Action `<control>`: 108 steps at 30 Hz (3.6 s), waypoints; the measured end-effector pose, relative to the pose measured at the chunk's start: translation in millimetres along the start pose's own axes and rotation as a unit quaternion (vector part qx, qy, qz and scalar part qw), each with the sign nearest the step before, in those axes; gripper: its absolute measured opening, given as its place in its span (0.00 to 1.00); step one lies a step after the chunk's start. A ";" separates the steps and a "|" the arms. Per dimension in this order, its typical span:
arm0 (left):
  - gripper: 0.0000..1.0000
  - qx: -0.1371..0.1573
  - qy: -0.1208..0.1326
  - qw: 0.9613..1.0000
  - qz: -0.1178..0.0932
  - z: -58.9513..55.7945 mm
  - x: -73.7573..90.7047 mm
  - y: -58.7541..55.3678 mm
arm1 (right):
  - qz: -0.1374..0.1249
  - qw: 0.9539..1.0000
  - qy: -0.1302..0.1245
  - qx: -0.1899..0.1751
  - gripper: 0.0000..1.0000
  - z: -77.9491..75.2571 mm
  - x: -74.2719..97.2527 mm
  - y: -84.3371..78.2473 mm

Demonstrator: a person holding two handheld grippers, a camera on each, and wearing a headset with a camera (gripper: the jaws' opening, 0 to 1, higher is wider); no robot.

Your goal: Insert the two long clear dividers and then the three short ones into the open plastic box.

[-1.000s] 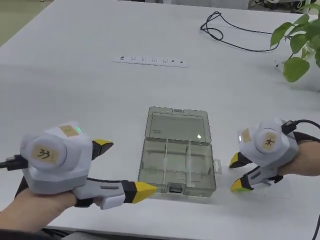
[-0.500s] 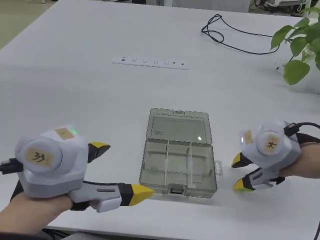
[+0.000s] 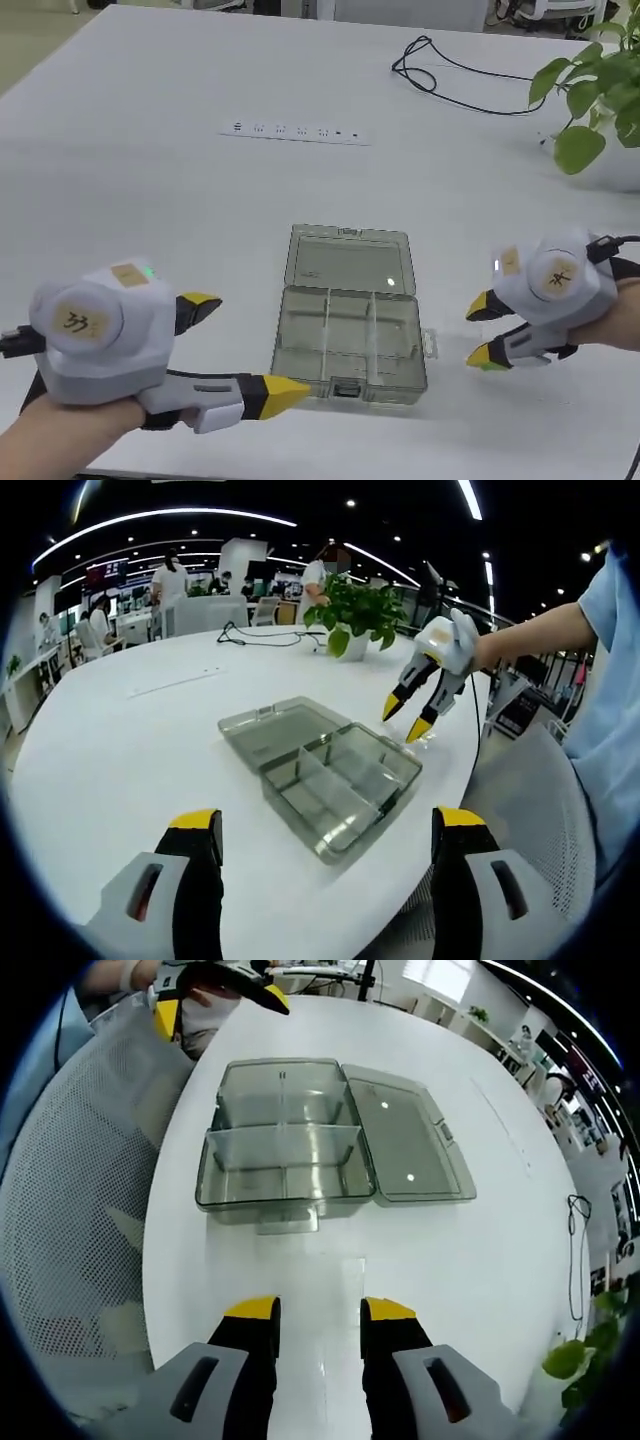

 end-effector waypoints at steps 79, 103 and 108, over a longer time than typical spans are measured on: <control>0.00 0.402 -0.158 0.901 -0.038 -38.9 -44.3 16.9 | -0.088 0.974 -0.012 0.209 0.33 57.5 25.1 142.1; 0.00 0.187 -0.244 0.949 -0.064 -39.3 -22.6 21.5 | -0.111 0.971 0.213 -0.005 0.21 22.9 50.7 161.2; 0.00 0.145 -0.265 0.952 -0.055 -40.7 -20.0 22.5 | -0.068 0.960 0.271 -0.009 0.19 28.0 44.9 164.8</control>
Point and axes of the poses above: the centre of the closed fingertips' face, and the gripper's own axes: x roughly backward along the fingers, z roughly to its left, y roughly out of its top, the point moved 8 cm from there along x, roughly backward along the fingers, and after that the axes turned 4 degrees about -z, right-handed, at the moved point
